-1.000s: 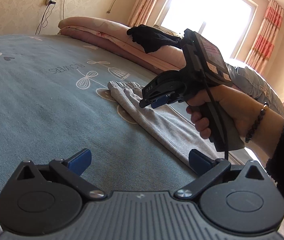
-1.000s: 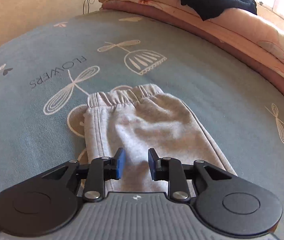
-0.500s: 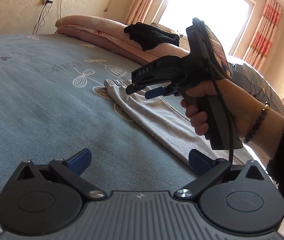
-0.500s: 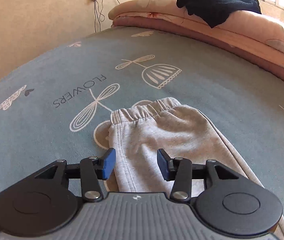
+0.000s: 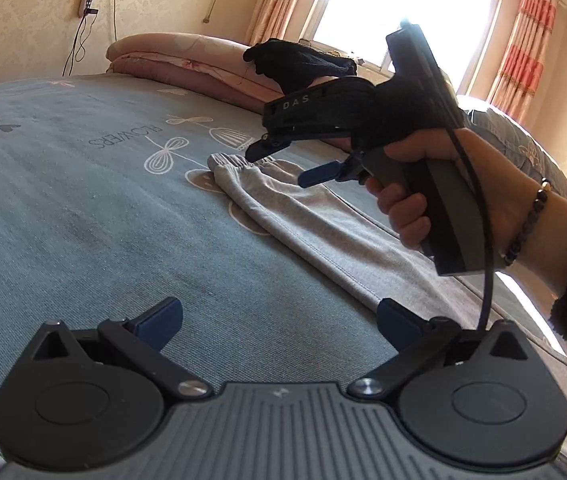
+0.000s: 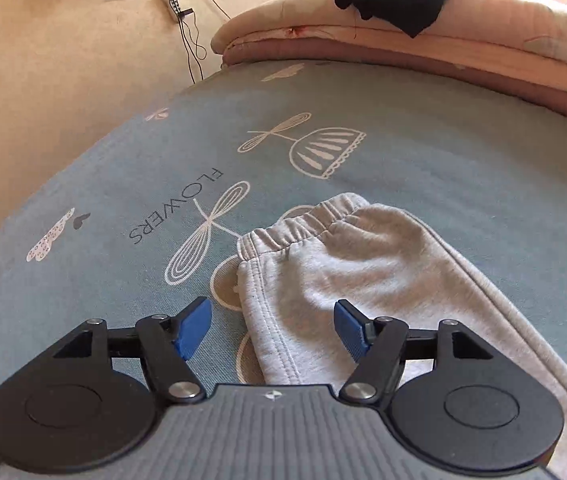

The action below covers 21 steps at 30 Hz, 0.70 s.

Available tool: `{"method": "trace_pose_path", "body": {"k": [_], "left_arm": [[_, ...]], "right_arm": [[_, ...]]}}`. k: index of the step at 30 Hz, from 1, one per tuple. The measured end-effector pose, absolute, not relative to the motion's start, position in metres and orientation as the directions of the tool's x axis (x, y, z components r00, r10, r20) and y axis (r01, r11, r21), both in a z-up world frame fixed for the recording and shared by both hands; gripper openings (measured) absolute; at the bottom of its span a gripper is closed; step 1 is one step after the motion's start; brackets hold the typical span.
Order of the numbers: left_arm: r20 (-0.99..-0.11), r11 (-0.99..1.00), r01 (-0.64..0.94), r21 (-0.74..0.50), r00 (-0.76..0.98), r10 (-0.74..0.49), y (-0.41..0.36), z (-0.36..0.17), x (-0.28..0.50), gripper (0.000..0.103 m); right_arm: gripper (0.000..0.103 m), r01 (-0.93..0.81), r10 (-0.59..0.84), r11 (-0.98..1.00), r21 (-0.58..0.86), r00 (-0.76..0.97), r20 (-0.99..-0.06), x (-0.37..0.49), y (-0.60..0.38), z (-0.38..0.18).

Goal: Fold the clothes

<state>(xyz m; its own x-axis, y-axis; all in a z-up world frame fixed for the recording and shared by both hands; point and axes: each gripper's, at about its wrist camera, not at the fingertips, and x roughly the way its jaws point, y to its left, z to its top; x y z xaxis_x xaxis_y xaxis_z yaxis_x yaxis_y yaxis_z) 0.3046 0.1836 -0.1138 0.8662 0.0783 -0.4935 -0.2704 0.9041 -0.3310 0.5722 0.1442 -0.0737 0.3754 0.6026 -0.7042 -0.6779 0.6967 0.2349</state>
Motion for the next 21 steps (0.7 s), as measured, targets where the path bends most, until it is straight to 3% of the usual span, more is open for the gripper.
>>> {"method": "trace_pose_path", "body": {"k": [2, 3, 4, 6, 9, 13, 21], "left_arm": [[-0.493, 0.903, -0.261, -0.341, 0.868, 0.065, 0.184, -0.114, 0.305, 0.102], [-0.494, 0.902, -0.258, -0.345, 0.868, 0.059, 0.184, -0.115, 0.305, 0.102], [-0.496, 0.901, -0.259, -0.347, 0.867, 0.058, 0.184, -0.115, 0.306, 0.102], [-0.498, 0.901, -0.261, -0.346, 0.865, 0.06, 0.183, -0.116, 0.306, 0.102], [-0.498, 0.9, -0.263, -0.349, 0.865, 0.059, 0.184, -0.116, 0.306, 0.102], [-0.501, 0.902, -0.259, -0.346, 0.864, 0.056, 0.183, -0.117, 0.307, 0.102], [-0.511, 0.911, -0.263, -0.319, 0.857, 0.069, 0.181, -0.118, 0.309, 0.102]], "right_arm": [[0.07, -0.676, 0.564, 0.717, 0.172, 0.417, -0.713, 0.568, 0.124, -0.065], [0.057, -0.673, 0.526, 0.729, 0.125, 0.435, -0.73, 0.568, 0.111, -0.063], [0.038, -0.663, 0.482, 0.745, 0.082, 0.449, -0.753, 0.57, 0.101, -0.065], [0.019, -0.647, 0.403, 0.763, 0.009, 0.465, -0.788, 0.571, 0.082, -0.072], [0.018, -0.619, 0.319, 0.784, -0.059, 0.482, -0.816, 0.57, 0.054, -0.085], [0.019, -0.588, 0.282, 0.808, -0.043, 0.449, -0.848, 0.574, 0.035, -0.111], [0.02, -0.58, 0.273, 0.809, -0.094, 0.513, -0.814, 0.577, 0.046, -0.107]]}}
